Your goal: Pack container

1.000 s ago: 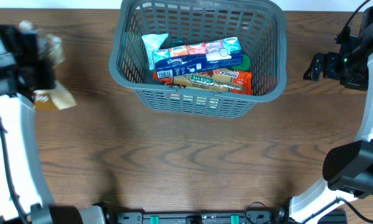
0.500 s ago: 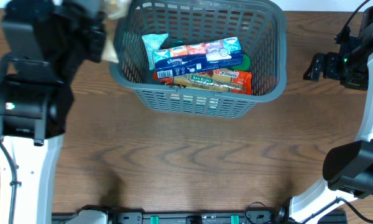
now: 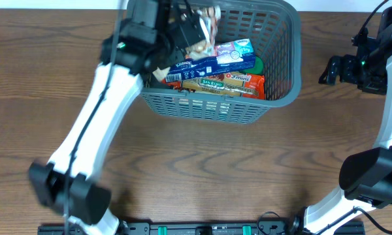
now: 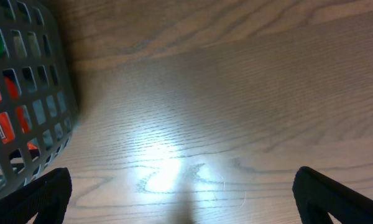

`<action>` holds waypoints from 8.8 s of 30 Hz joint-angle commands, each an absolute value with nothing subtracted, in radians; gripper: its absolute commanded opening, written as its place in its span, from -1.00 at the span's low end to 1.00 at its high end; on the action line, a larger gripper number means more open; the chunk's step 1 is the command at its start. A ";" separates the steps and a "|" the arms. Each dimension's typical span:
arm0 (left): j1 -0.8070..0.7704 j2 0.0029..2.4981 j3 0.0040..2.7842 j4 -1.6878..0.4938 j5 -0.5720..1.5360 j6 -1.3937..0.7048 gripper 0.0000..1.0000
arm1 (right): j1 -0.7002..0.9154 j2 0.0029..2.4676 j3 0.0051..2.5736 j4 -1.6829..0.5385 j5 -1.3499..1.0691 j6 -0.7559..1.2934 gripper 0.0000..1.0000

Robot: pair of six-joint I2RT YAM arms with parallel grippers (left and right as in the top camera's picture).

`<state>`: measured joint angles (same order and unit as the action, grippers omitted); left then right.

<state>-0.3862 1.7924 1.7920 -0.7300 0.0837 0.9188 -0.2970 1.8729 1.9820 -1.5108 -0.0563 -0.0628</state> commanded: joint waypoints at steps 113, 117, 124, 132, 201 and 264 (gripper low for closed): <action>0.112 0.547 0.755 -0.627 0.116 0.234 0.97 | 0.051 0.253 0.689 -0.903 -0.121 -0.188 0.98; 0.112 0.547 0.755 -0.627 0.116 0.234 0.97 | 0.057 0.137 0.485 -0.653 -0.157 -0.188 0.99; 0.112 0.547 0.755 -0.627 0.116 0.234 0.97 | 0.125 0.115 0.223 -0.171 -0.126 -0.235 0.98; 0.112 0.547 0.755 -0.627 0.116 0.234 0.97 | 0.159 0.078 0.085 0.003 -0.072 -0.357 0.99; -0.056 0.184 0.253 0.057 0.181 0.181 0.97 | 0.046 0.005 0.006 -0.073 0.022 -0.225 0.98; -0.076 0.004 0.004 -0.073 -0.027 0.073 0.97 | 0.046 0.005 0.006 -0.073 0.022 -0.225 0.99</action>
